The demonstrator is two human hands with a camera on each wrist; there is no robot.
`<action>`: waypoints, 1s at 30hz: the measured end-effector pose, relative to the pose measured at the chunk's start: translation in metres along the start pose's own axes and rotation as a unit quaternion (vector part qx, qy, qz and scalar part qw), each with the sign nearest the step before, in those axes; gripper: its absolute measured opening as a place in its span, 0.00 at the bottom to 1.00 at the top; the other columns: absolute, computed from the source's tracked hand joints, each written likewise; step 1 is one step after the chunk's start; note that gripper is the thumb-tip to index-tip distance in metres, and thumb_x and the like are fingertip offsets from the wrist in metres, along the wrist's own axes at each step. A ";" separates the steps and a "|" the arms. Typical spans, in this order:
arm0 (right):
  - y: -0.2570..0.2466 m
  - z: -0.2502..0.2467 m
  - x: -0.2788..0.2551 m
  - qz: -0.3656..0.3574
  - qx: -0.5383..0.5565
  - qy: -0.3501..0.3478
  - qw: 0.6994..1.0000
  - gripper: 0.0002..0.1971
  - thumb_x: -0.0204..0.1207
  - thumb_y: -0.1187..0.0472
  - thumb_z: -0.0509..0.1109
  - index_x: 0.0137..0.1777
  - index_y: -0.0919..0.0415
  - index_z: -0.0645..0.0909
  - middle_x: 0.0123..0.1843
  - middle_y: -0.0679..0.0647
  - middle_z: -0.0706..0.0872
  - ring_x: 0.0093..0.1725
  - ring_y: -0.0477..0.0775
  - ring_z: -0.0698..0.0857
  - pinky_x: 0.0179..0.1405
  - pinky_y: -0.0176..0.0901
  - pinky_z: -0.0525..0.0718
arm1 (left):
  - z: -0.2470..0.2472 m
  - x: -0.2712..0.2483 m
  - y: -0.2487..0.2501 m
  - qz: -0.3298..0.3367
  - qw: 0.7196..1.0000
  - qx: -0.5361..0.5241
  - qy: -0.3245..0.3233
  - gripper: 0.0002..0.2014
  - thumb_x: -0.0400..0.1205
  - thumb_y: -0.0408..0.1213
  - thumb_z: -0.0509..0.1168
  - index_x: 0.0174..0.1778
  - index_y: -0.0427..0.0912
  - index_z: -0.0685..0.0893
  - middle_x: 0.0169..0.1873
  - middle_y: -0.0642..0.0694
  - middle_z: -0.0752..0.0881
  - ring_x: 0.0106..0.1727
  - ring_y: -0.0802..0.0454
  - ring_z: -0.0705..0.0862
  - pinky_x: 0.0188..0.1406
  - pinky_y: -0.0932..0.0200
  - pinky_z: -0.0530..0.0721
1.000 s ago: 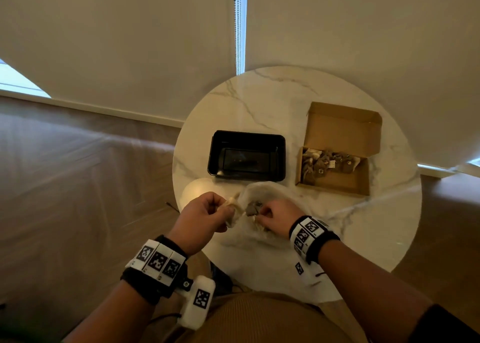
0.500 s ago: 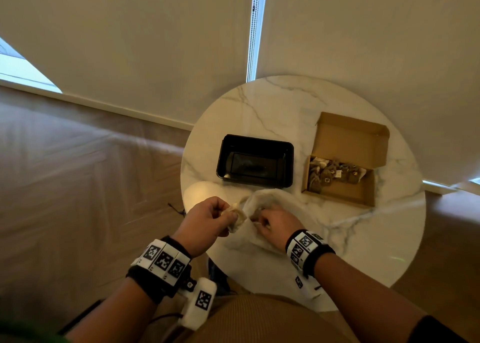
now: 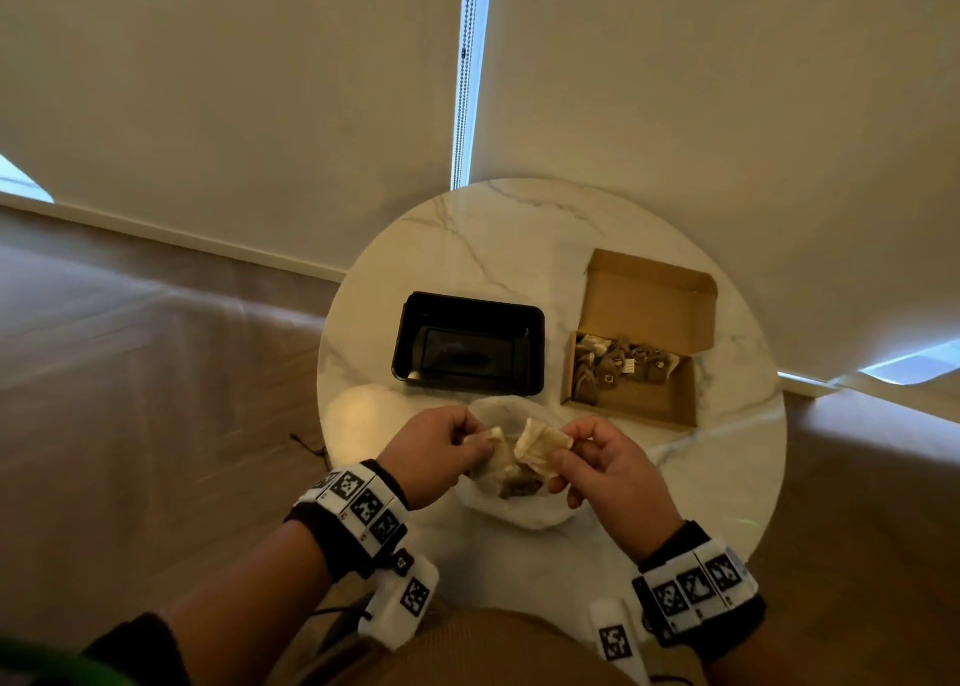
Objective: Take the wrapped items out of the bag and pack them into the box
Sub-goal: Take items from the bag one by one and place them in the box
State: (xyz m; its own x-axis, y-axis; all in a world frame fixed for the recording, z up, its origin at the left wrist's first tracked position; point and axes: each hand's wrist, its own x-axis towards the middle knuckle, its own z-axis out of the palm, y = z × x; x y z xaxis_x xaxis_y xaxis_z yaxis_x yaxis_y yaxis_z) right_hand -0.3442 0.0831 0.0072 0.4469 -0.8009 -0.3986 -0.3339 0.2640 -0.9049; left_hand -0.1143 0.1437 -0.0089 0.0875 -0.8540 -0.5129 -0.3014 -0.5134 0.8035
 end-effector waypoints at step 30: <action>0.018 -0.027 -0.002 0.076 0.170 0.076 0.980 0.11 0.85 0.73 0.62 0.54 0.63 0.86 0.35 0.58 0.85 0.30 0.51 0.79 0.25 0.41 0.71 | 0.014 0.012 0.024 0.004 0.998 0.060 0.018 0.07 0.86 0.43 0.69 0.58 0.50 0.85 0.45 0.52 0.88 0.42 0.55 0.89 0.35 0.62 0.89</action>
State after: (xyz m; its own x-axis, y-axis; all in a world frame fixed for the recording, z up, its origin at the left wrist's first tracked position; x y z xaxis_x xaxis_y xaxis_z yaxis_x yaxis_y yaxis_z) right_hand -0.3733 0.0756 -0.0045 0.2769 -0.8023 -0.5287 -0.0799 0.5291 -0.8448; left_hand -0.1341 0.1224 -0.0002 0.1173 -0.8620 -0.4931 -0.4130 -0.4939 0.7652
